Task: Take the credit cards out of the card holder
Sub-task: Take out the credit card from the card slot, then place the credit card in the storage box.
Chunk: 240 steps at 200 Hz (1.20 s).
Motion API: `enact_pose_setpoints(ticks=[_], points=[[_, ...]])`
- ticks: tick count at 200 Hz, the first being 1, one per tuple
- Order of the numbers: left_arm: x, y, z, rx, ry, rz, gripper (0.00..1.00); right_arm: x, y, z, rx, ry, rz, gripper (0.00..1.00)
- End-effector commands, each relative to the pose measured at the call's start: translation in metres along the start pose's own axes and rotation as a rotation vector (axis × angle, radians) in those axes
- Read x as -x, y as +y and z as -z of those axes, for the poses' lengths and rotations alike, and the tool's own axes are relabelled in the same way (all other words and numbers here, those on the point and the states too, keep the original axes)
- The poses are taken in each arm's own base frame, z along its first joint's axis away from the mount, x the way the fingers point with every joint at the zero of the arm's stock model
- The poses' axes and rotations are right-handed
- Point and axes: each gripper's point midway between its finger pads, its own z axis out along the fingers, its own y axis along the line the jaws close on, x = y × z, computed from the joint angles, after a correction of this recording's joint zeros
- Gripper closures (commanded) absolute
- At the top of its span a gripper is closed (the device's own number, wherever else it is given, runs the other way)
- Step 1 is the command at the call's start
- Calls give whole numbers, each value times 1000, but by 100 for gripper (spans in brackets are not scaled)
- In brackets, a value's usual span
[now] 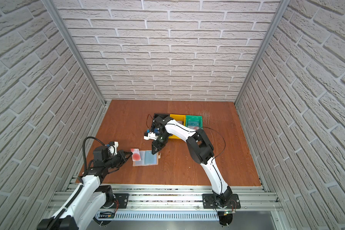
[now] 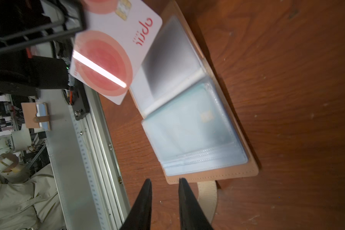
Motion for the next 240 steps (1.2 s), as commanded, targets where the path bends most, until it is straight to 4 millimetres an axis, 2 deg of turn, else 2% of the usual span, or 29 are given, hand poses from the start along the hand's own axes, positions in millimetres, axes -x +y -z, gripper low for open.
enact_pose_setpoints(ticks=[1, 22, 54, 107, 167, 217, 240], points=[[8, -15, 3, -58, -29, 28, 100, 17, 34, 27, 133, -75, 23, 72], [16, -34, 4, -157, -54, 10, 100, 31, 44, 34, 268, -122, -6, 68], [24, -58, 7, -271, -101, -25, 100, 42, 40, 32, 381, -144, -63, 65], [28, -76, 7, -336, -131, -57, 100, 55, 34, 23, 442, -177, -91, 62], [24, -73, -1, -328, -112, -55, 100, 63, 38, 23, 495, -206, -85, 60], [22, -69, -7, -322, -105, -47, 100, 68, 40, 16, 522, -212, -85, 60], [21, -67, -8, -317, -102, -44, 100, 73, 43, 18, 545, -226, -81, 63]])
